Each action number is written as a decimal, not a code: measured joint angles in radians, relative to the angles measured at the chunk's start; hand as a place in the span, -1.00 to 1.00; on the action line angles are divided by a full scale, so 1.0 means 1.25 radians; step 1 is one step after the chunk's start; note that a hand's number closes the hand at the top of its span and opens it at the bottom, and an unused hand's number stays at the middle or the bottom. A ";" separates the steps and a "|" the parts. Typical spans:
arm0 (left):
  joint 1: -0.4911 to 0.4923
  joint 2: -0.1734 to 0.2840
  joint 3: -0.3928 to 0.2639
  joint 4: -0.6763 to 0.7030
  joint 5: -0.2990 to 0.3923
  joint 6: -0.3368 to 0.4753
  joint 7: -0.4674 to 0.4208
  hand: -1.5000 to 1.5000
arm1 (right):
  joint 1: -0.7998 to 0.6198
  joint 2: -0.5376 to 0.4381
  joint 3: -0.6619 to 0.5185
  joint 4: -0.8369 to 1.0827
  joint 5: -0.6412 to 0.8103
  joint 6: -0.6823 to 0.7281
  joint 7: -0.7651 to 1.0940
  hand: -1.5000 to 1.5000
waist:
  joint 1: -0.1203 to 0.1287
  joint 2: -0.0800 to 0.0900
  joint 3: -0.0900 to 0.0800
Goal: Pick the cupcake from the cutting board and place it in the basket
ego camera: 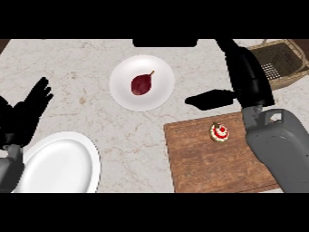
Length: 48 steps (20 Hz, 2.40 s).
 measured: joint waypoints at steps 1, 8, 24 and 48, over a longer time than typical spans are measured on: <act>0.002 0.001 0.002 0.000 0.001 -0.001 0.001 0.00 | -0.016 -0.023 0.005 0.006 0.020 0.030 0.048 -1.00 | -0.001 -0.002 -0.001; 0.009 0.001 0.009 0.002 0.005 -0.010 -0.002 0.00 | -0.171 -0.147 -0.046 -0.009 0.000 0.297 0.351 -1.00 | -0.008 -0.003 0.001; 0.016 -0.010 0.029 -0.005 -0.006 -0.015 0.002 0.00 | -0.037 -0.269 -0.210 -0.264 -0.419 0.450 0.465 -1.00 | -0.017 0.002 0.005; -0.027 -0.051 0.069 0.006 -0.056 -0.061 0.018 0.00 | 0.396 -0.005 -0.113 -0.267 0.047 0.175 0.097 -1.00 | 0.010 0.012 0.006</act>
